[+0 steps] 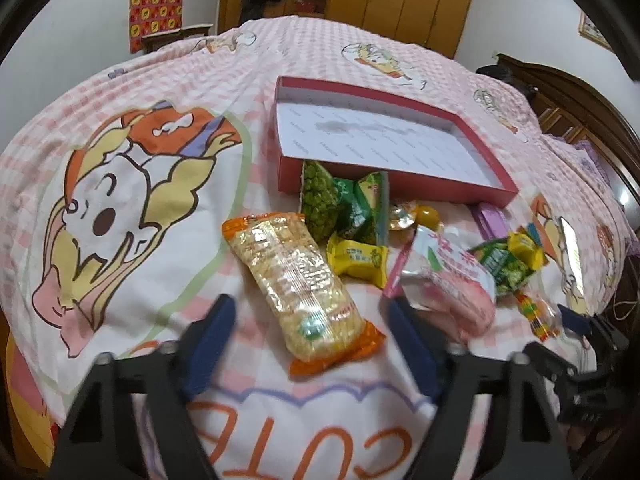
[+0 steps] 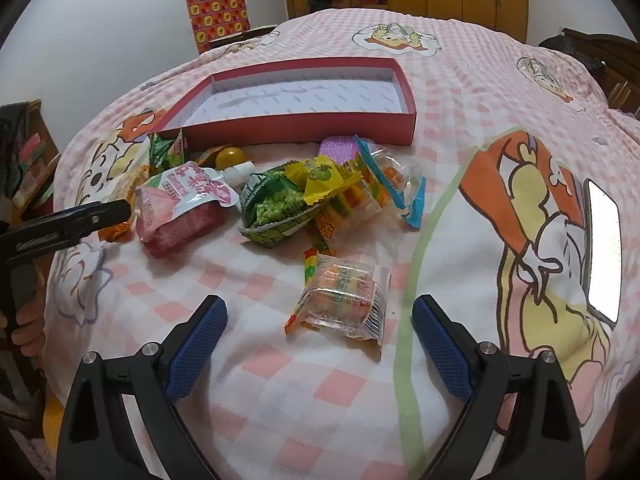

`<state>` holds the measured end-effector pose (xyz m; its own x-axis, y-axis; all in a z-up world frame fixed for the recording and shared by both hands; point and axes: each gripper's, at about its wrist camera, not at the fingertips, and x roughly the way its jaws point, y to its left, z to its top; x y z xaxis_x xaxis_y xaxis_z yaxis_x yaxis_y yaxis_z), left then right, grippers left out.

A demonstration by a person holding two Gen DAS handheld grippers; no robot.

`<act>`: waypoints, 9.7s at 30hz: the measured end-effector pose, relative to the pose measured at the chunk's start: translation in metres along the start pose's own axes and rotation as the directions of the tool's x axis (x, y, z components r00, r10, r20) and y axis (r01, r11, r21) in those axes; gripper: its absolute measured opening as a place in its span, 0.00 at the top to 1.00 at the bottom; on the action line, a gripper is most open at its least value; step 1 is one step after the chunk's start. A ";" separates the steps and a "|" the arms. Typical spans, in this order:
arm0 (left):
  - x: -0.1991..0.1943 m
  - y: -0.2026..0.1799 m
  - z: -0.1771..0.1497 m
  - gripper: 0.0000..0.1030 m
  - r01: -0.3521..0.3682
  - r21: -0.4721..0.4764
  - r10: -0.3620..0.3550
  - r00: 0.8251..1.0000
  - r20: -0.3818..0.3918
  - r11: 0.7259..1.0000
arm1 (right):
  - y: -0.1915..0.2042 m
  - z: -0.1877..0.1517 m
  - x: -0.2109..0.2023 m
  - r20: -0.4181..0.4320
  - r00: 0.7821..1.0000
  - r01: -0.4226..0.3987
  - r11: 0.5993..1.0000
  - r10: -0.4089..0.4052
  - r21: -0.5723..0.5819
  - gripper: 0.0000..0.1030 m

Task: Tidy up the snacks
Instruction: 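Grasp the rice-cracker bar with the left tool while the right tool grasps the clear jelly pack, then carry the rice-cracker bar and jelly pack over the white box with both tools, then open both tools to drop the bar and jelly pack into the box, then grasp the green pea bag with the left tool beside the box, then grasp the striped candy stick with the right tool while the left tool holds the pea bag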

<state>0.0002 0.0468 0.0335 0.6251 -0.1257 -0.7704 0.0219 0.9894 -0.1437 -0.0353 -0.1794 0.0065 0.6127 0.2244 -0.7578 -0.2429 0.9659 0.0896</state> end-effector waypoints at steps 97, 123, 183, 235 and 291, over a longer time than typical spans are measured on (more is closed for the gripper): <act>0.026 -0.036 0.134 0.60 0.003 0.136 -0.020 0.992 0.128 0.991 | -0.022 0.154 0.012 0.107 0.991 -0.078 0.996 0.083 -0.049 0.61; 0.111 -0.022 0.171 0.60 -0.016 0.083 0.017 1.000 -0.003 0.996 | -0.040 0.212 0.102 0.043 0.998 -0.048 0.999 0.048 -0.002 0.61; 0.051 -0.029 0.148 0.36 -0.018 0.118 0.008 0.996 0.087 0.993 | -0.037 0.188 0.078 -0.001 0.996 -0.093 0.994 0.094 0.052 0.32; 0.048 -0.016 0.062 0.36 0.066 0.015 -0.065 0.996 -0.058 0.998 | -0.018 0.088 0.016 0.000 0.997 -0.074 0.995 0.074 0.062 0.32; -0.002 0.000 0.048 0.59 0.117 -0.011 -0.116 0.991 0.061 0.993 | -0.028 0.041 0.014 -0.059 0.993 -0.101 0.991 0.106 0.082 0.56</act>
<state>0.0366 0.0501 0.0651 0.6649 -0.2347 -0.7091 0.0863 0.9671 -0.2392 0.0108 -0.1982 0.0198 0.5381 0.3176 -0.7807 -0.2409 0.9456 0.2187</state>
